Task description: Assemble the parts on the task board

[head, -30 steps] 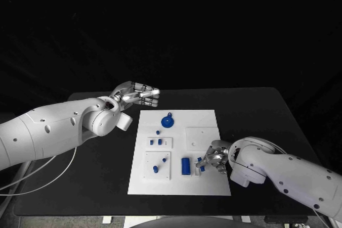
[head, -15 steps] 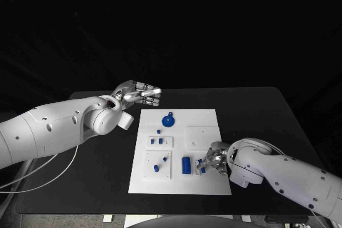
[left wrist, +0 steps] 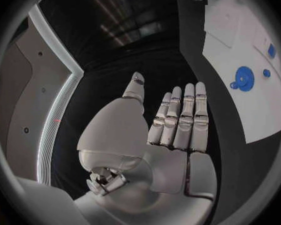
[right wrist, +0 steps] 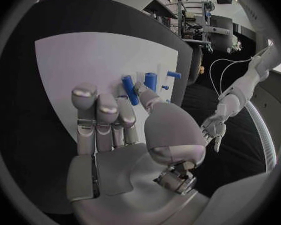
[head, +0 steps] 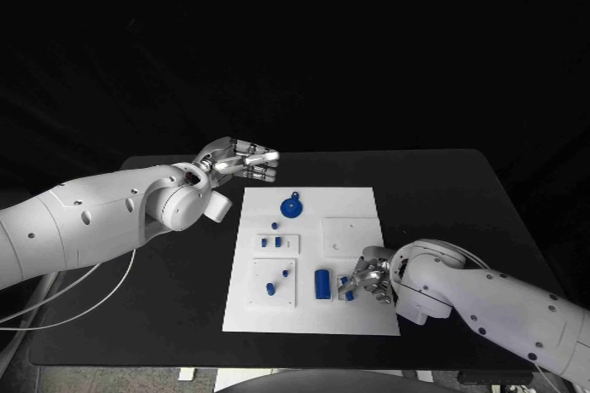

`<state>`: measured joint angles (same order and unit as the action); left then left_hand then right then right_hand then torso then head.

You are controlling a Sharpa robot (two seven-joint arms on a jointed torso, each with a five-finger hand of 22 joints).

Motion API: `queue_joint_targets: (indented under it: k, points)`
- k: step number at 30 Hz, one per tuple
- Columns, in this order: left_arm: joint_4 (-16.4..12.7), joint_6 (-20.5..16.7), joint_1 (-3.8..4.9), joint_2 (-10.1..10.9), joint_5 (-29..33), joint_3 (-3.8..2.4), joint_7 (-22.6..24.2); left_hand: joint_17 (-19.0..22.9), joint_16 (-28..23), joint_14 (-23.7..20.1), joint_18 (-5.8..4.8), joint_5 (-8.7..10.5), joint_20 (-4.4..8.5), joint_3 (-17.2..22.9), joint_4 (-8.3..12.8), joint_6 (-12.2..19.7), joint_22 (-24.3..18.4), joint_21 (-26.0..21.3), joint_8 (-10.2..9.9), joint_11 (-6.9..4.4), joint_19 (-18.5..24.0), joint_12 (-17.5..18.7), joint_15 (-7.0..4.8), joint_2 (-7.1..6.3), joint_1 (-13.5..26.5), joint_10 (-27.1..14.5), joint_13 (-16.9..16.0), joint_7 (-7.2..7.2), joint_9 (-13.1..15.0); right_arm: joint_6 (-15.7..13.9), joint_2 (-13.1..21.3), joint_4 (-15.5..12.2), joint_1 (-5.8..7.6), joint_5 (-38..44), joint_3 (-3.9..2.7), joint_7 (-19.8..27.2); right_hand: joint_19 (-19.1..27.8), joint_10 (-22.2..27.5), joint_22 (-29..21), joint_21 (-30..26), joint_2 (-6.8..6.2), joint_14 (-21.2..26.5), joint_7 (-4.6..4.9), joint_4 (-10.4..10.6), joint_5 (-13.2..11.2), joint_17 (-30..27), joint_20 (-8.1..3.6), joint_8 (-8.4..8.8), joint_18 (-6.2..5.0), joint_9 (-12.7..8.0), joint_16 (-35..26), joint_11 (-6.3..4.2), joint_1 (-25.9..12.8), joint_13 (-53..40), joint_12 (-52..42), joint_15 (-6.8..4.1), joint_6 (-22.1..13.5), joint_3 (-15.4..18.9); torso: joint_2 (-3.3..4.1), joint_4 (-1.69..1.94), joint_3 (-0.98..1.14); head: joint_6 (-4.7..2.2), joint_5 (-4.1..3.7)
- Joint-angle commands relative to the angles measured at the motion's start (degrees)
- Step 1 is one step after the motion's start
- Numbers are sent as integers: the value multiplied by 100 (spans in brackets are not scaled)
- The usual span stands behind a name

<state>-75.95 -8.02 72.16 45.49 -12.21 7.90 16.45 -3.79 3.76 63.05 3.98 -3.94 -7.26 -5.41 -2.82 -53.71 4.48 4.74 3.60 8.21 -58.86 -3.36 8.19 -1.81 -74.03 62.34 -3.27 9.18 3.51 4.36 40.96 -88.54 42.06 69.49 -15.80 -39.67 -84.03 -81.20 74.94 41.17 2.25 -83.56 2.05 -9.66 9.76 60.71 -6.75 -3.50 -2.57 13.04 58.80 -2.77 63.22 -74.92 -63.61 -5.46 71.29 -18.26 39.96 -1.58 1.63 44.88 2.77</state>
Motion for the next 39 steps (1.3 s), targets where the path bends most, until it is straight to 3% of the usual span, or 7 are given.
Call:
queue_joint_targets:
  k: [1, 11, 14, 18, 26, 31, 39]
  points:
    - [-19, 103, 4, -5, -13, -3, 25, -6, -23, -43, -6, 36, -25, -17, -29, 46, -4, -18, -14, 5, 25, -18, 7, 20, 23, -32, -8, 7, -9, 109, -13, 1, -9, 53, 13, 38, -304, -9, 434, -24, 64, -4, -69, -361, 20, -7, -27, -19, -50, 7, -21, -28, 26, -281, 37, -34, 100, -330, -2, -11, -1, -10, 3]
    - [-19, 113, 4, -11, -13, -3, 11, -5, -23, -45, -6, 34, -26, -17, -58, 58, -4, -19, -15, 8, 26, -18, 7, 15, 23, -36, -9, 9, -9, 75, -39, 11, -10, 47, 27, 69, -305, -2, 429, -41, 51, -2, -75, -329, 21, -16, -36, -18, -45, -13, -39, -31, 4, -277, 63, -40, 98, -297, -2, -6, 5, -16, 1]
    - [-19, 112, 4, -10, -13, -3, 8, -5, -23, -46, -5, 35, -25, -18, -68, 68, -5, -19, -16, 9, 26, -17, 8, 12, 26, -37, -8, 9, -10, 57, -48, 31, -10, 34, 29, 77, -304, 1, 425, -54, 25, -2, -88, -249, 192, -17, -43, -18, -44, -22, -45, -37, -49, -276, 74, -46, 99, -149, -1, -6, 3, -17, 4]
    - [-18, 109, 4, -12, -13, -3, 4, -5, -23, -46, -5, 35, -25, -18, -68, 68, -5, -19, -16, 9, 26, -17, 8, 12, 26, -37, -8, 9, -10, 54, -62, 48, -10, 9, 30, 93, -307, 7, 423, -56, 3, -3, -120, -67, 243, -13, -51, -15, -38, -62, -47, -48, -104, -276, 84, -55, 115, 318, -2, -4, 2, -13, 12]
    - [-17, 105, 5, -7, -12, -3, -3, -6, -23, -46, -5, 30, -26, -10, -84, 64, -5, -19, -15, 12, 28, -17, 8, 8, 17, -41, -9, 11, -9, 78, -76, 63, -10, -26, 34, 139, -307, 26, 422, -66, -13, -1, -108, 264, 49, -4, -58, -13, -38, -219, -60, -41, -86, -273, 105, -59, 139, 1115, -3, -6, -1, -11, 16]
    - [-18, 105, 5, -5, -12, -3, -7, -6, -23, -46, -5, 30, -26, -10, -84, 64, -5, -19, -15, 12, 28, -17, 8, 8, 17, -41, -9, 11, -9, 64, -76, 61, -10, -32, 35, 160, -307, 27, 418, -78, -16, -2, -100, 397, 3, -2, -55, -14, -41, -262, -70, -36, -95, -269, 111, -57, 147, 1331, -2, -3, 0, -12, 14]
    - [-17, 99, 5, 1, -15, -3, -12, -6, -23, -46, -5, 30, -26, -10, -84, 64, -5, -19, -15, 12, 28, -17, 8, 8, 17, -41, -9, 11, -9, 20, -70, 47, -10, -42, 36, 202, -306, 28, 416, -87, -9, -1, -97, 446, -11, -8, -55, -14, -42, -272, -82, -35, -109, -268, 112, -57, 147, 1384, -4, -7, 5, -13, 28]
